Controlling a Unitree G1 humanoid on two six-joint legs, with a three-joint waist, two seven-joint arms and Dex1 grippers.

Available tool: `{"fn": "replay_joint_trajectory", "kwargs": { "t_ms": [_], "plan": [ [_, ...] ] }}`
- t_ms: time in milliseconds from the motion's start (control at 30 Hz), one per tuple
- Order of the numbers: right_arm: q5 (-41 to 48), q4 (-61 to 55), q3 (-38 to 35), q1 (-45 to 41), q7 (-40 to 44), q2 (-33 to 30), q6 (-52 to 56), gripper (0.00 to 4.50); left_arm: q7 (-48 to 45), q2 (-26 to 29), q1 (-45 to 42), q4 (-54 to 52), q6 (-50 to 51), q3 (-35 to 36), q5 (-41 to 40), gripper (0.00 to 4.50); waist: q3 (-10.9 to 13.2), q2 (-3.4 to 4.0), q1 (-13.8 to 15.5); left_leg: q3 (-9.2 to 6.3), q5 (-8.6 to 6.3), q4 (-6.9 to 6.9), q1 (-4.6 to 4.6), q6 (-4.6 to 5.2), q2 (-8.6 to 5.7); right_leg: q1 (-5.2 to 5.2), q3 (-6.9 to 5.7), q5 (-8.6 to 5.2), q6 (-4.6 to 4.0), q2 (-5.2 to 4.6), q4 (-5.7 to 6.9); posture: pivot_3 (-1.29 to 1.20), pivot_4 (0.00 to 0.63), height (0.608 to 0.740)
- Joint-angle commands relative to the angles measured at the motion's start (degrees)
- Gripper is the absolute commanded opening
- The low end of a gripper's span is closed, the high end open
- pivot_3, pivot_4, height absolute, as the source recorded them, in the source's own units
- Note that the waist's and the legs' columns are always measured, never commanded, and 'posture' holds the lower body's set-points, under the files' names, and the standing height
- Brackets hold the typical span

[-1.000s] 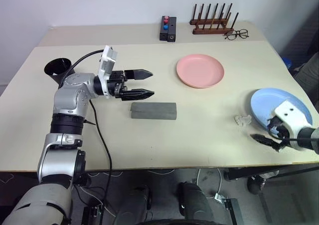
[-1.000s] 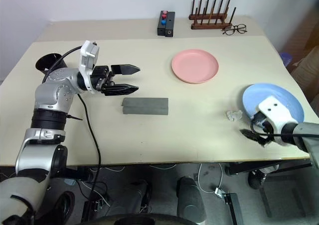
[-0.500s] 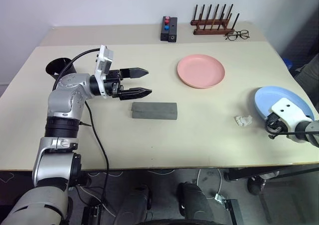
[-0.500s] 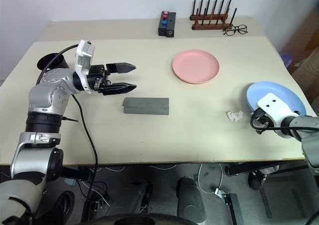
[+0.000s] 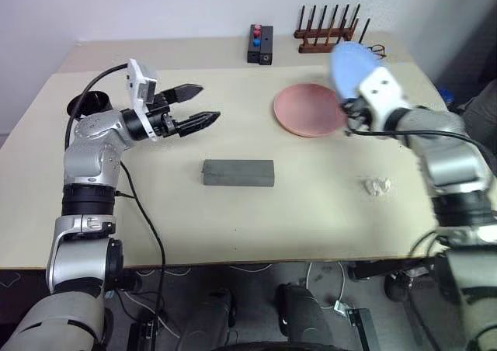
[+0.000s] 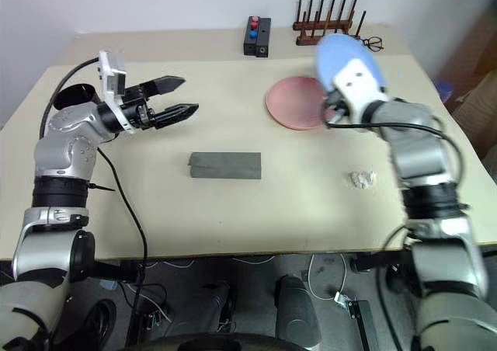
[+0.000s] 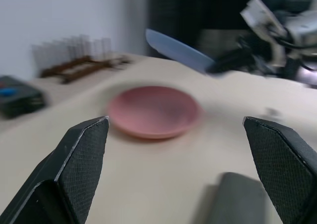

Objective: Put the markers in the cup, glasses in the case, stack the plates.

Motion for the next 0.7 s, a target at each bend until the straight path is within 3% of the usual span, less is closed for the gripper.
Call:
{"fn": "replay_joint_trajectory", "kwargs": {
  "t_ms": [33,233,333,567,700],
  "plan": [
    [-2.54,6.47,1.98,-3.96,-0.26,2.51,-5.78,0.04,2.32,0.46,1.78,-4.16,-0.91,1.58,-0.61,4.50,-0.01,-0.01,0.14,-0.04,0.00,0.03,-0.03,0.00,-0.03,-0.01,-0.02,0.00,0.01,-0.01,-0.02,0.00,0.150,0.740],
    [-4.58,15.44,5.52,-5.45,3.86,4.66,-12.11,0.04,4.06,1.65,5.95,-10.39,1.65,2.11,-2.21,4.50,0.00,-0.02,-0.30,-0.10,0.00,0.06,-0.10,0.01,-0.07,-0.03,-0.05,0.03,0.05,-0.02,-0.05,0.00,0.150,0.740],
    [-5.06,18.47,5.09,-6.59,3.44,5.50,-13.47,1.01,4.72,2.46,7.29,-12.20,2.68,2.56,-2.96,4.50,0.00,-0.01,-0.66,-0.09,0.00,0.04,-0.08,0.00,-0.01,-0.05,-0.05,0.03,0.05,0.02,-0.02,0.00,0.150,0.740],
    [1.43,17.84,-3.09,-9.76,1.93,7.24,-9.28,4.44,5.14,2.60,7.86,-12.48,2.91,2.05,-3.79,4.50,0.00,-0.01,-1.57,-0.09,0.01,0.02,-0.06,-0.01,0.02,-0.07,-0.02,0.04,0.03,0.07,0.01,0.00,0.150,0.740],
    [7.89,10.41,-9.44,-7.02,5.51,2.94,2.98,4.44,2.04,2.50,8.05,-14.42,6.63,1.30,-7.38,4.50,0.00,-0.01,-1.15,-0.12,0.01,0.03,-0.07,-0.01,0.00,-0.05,-0.02,0.04,0.03,0.05,-0.01,0.00,0.150,0.740]
  ]
}}
